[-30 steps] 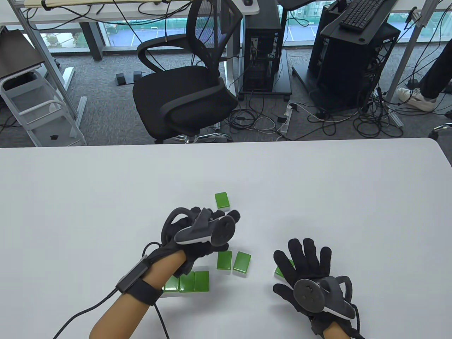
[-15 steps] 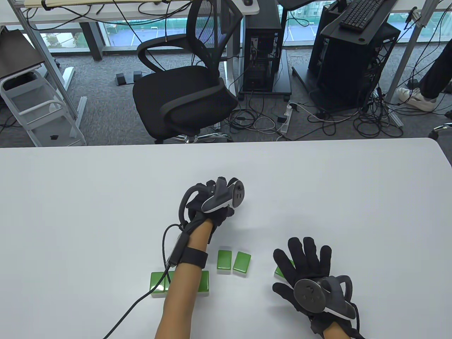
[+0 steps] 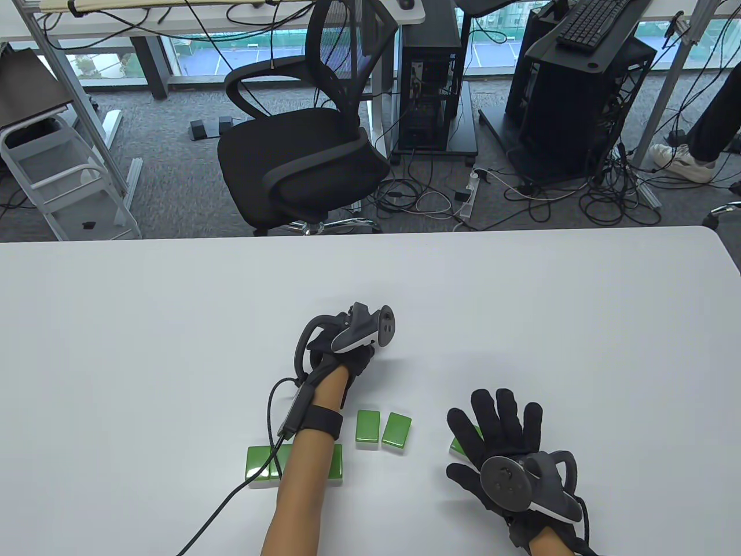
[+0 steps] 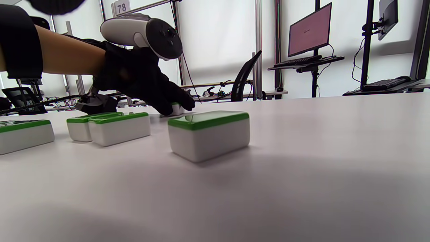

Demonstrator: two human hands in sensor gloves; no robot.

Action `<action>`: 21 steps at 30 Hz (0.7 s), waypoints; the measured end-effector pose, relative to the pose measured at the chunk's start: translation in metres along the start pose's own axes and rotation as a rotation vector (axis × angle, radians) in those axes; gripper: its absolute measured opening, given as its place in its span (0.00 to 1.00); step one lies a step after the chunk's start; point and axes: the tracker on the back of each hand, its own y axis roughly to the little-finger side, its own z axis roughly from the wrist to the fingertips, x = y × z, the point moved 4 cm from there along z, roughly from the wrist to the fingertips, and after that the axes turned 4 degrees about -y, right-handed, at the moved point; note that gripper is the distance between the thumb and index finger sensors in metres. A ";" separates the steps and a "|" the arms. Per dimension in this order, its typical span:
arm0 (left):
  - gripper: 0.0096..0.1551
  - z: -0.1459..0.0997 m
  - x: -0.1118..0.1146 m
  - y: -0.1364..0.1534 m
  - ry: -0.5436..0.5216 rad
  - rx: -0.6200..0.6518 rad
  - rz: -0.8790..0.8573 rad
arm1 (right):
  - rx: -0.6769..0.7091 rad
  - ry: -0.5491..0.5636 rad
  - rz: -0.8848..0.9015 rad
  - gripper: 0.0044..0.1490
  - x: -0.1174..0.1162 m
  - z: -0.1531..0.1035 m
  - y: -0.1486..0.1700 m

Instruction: Flip mahjong tiles upright in a row

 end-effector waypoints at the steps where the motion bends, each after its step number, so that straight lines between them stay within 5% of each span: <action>1: 0.35 -0.001 -0.001 0.000 -0.006 0.002 0.006 | 0.000 0.001 0.001 0.50 0.000 0.000 0.000; 11: 0.38 -0.044 -0.026 0.000 -0.100 0.178 -0.056 | 0.017 0.008 0.004 0.50 0.001 0.000 -0.003; 21: 0.50 -0.163 -0.035 -0.011 -0.218 0.513 -0.157 | 0.007 0.007 -0.014 0.50 0.001 -0.001 -0.002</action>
